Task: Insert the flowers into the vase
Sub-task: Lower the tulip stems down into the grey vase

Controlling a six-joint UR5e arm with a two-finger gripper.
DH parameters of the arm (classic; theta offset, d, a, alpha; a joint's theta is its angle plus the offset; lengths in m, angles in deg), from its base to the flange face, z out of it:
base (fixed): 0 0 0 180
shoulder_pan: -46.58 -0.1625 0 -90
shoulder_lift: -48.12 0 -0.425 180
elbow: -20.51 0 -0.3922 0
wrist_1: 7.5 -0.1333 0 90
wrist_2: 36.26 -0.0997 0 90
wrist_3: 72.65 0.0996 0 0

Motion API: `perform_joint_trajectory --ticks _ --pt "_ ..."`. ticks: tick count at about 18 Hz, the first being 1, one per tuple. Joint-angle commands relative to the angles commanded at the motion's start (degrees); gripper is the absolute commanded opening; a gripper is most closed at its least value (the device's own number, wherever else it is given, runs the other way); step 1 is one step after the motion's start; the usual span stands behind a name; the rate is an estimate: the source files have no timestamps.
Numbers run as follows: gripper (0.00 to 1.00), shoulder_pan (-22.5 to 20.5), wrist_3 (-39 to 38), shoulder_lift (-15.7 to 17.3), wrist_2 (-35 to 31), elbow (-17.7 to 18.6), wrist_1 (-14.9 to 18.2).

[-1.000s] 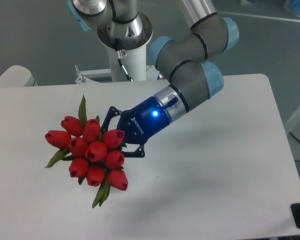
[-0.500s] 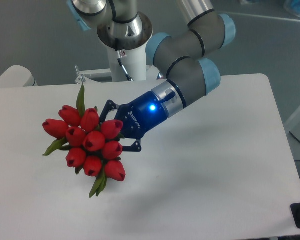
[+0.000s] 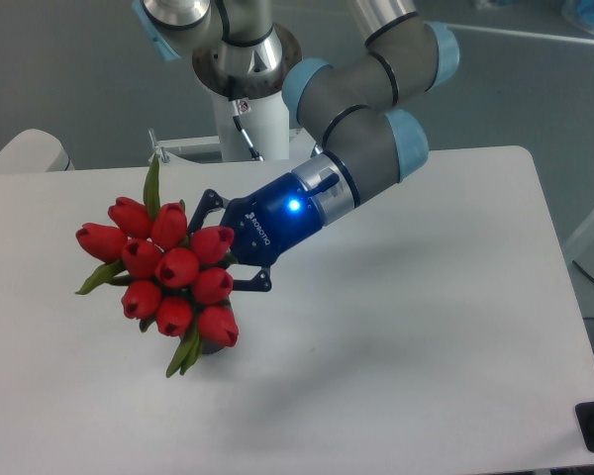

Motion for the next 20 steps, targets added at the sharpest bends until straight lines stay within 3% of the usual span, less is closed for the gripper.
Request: perform_joint_trajectory --ticks 20 --pt "0.23 -0.96 19.60 -0.17 -0.26 10.90 -0.26"
